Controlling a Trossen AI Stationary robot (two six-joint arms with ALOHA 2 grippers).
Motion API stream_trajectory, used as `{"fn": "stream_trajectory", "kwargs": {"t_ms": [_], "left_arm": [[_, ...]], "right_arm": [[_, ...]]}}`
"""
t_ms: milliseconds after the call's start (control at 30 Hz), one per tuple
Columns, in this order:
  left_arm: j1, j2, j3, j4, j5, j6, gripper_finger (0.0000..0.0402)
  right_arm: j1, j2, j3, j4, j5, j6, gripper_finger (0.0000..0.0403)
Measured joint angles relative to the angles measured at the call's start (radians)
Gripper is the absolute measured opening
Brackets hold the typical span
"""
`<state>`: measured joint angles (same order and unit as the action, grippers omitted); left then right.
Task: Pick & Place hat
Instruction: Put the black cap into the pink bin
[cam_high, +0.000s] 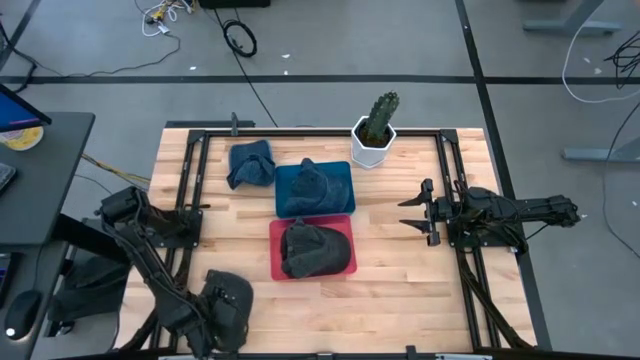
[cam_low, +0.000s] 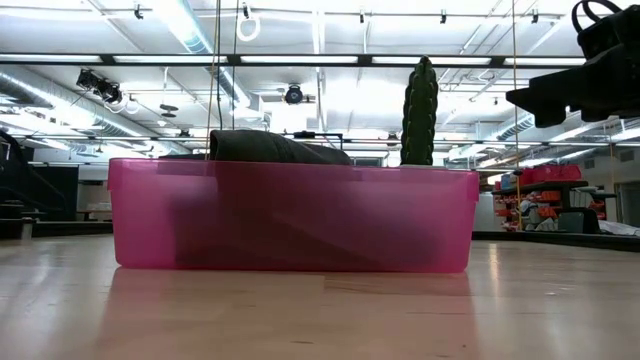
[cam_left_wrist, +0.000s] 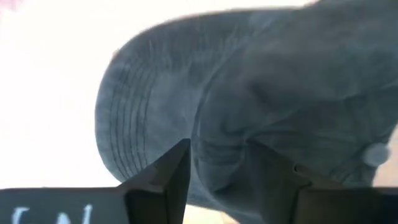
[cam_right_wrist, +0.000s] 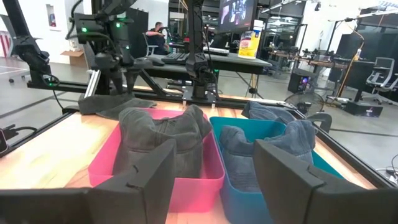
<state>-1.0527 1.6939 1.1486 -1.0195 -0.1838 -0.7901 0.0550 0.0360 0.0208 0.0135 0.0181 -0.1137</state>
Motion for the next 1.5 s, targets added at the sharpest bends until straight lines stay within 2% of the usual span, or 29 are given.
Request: {"fn": "stream_trajectory", "kwargs": {"t_ms": [133, 367, 433, 533, 600, 800, 900, 1100, 1300, 1367, 1500], "left_arm": [[0.011, 0.000, -0.044, 0.026, 0.057, -0.030, 0.0140], [0.013, 0.000, -0.062, 0.029, 0.030, -0.033, 0.0110], [0.013, 0.000, -0.062, 0.032, 0.031, -0.010, 0.0087], [0.013, 0.000, -0.062, 0.034, 0.041, 0.053, 0.0026], [0.010, 0.000, -0.062, 0.033, 0.049, 0.105, 0.0012], [0.012, 0.000, 0.026, -0.127, 0.049, 0.174, 0.0006], [0.013, 0.000, 0.109, -0.249, -0.015, 0.214, 0.0005], [0.023, 0.000, 0.252, -0.354, -0.185, 0.583, 0.0005], [0.135, 0.000, 0.355, -0.406, -0.389, 0.856, 0.0005], [0.191, 0.000, 0.386, -0.390, -0.422, 0.964, 0.0005], [0.313, 0.000, 0.438, -0.328, -0.426, 1.189, 0.0005]], "right_arm": [[0.000, 0.000, 0.000, 0.000, 0.000, 0.000, 0.0217], [0.000, 0.000, 0.000, 0.000, 0.000, 0.000, 0.0217], [0.000, 0.000, 0.000, 0.000, 0.000, 0.000, 0.0217], [0.000, 0.000, 0.000, 0.000, 0.000, 0.000, 0.0217], [0.000, 0.000, 0.000, 0.000, 0.000, 0.000, 0.0217], [0.000, 0.000, 0.000, 0.000, 0.000, 0.000, 0.0217], [0.000, 0.000, 0.000, 0.000, 0.000, 0.000, 0.0217], [0.000, 0.000, 0.000, 0.000, 0.000, 0.000, 0.0217], [0.000, 0.000, 0.000, 0.000, 0.000, 0.000, 0.0217], [0.000, 0.000, 0.000, 0.000, 0.000, 0.000, 0.0217], [0.000, 0.000, 0.000, 0.000, 0.000, 0.000, 0.0217]]}}
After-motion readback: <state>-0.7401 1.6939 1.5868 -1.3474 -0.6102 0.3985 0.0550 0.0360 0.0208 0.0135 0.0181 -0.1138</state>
